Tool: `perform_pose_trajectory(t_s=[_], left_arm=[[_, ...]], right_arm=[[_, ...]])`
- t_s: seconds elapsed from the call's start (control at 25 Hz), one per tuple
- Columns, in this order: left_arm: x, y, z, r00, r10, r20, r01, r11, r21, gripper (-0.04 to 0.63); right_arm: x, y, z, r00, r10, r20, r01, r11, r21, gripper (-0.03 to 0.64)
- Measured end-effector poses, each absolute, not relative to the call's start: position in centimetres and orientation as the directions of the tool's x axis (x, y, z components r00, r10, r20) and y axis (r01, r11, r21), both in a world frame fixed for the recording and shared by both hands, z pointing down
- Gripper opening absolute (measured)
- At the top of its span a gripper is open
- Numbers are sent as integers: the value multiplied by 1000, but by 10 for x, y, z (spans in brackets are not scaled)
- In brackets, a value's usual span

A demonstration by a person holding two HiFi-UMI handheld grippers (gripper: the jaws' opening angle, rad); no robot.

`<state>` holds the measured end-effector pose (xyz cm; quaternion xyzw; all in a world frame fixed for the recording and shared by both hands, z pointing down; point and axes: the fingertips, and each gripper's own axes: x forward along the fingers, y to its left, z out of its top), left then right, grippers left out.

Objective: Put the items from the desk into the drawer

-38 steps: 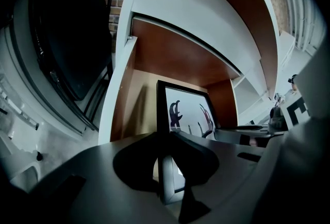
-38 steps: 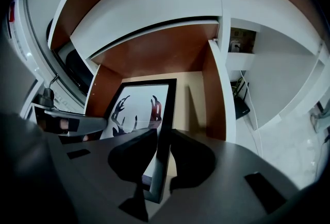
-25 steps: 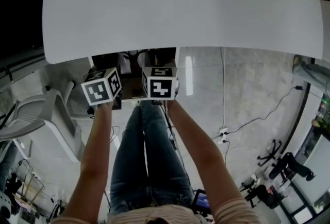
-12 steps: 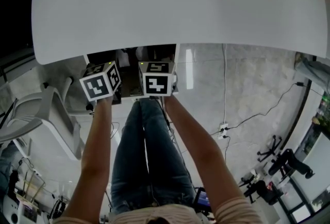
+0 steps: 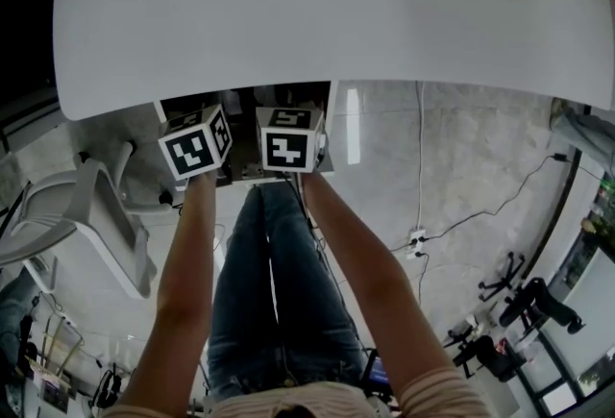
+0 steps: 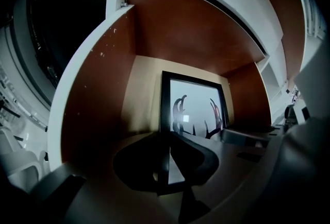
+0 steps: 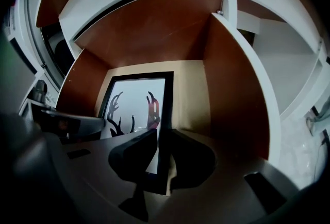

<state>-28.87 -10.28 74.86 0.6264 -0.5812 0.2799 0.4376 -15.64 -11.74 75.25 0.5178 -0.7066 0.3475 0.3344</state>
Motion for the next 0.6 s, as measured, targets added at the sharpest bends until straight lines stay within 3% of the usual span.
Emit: perform_pose_trajectory(t_s=[0.6], left_arm=[[-288,-105,759,151,-484,862,-973,82,216,75]], right_arm=[[-153,-120,759,-216,-498,840,-970,206,-127,87]])
